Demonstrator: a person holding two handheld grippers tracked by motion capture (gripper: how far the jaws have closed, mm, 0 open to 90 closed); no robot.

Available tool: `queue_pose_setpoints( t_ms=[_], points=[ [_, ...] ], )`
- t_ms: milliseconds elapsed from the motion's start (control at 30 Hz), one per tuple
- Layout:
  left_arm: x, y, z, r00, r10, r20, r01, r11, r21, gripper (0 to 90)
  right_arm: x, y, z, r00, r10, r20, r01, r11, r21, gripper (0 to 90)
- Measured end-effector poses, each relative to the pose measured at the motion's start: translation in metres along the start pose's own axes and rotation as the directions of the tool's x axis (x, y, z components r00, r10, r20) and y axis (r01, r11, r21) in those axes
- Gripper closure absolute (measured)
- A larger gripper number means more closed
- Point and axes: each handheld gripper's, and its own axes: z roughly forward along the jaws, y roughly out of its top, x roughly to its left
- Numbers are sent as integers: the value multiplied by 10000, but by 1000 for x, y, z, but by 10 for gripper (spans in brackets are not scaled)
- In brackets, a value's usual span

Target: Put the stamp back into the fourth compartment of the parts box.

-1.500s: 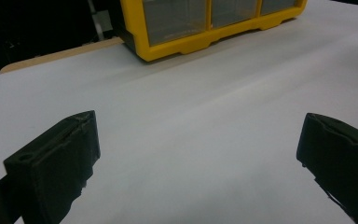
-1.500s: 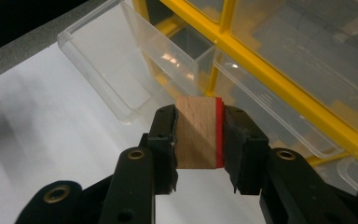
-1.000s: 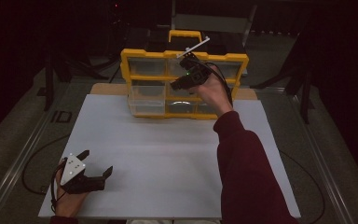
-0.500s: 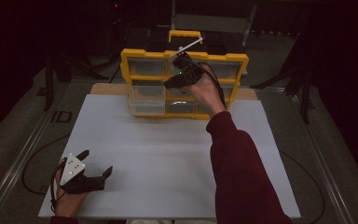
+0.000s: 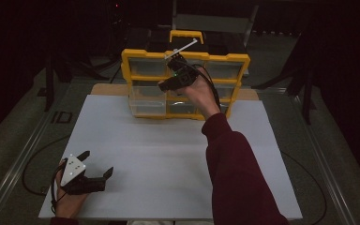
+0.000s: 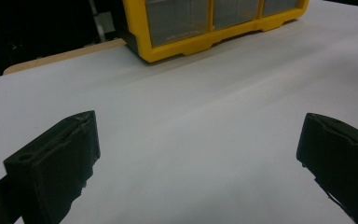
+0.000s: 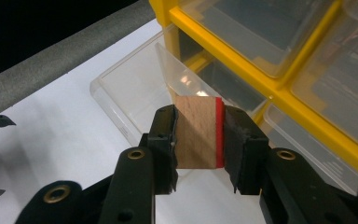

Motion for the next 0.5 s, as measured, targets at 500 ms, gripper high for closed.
queue_pose_setpoints(
  t_ms=[500],
  points=[
    [0,0,0,10000,20,8,-20,10000,8,2,9,-2,14,9999,-95,-103,97,9998,186,657]
  ],
)
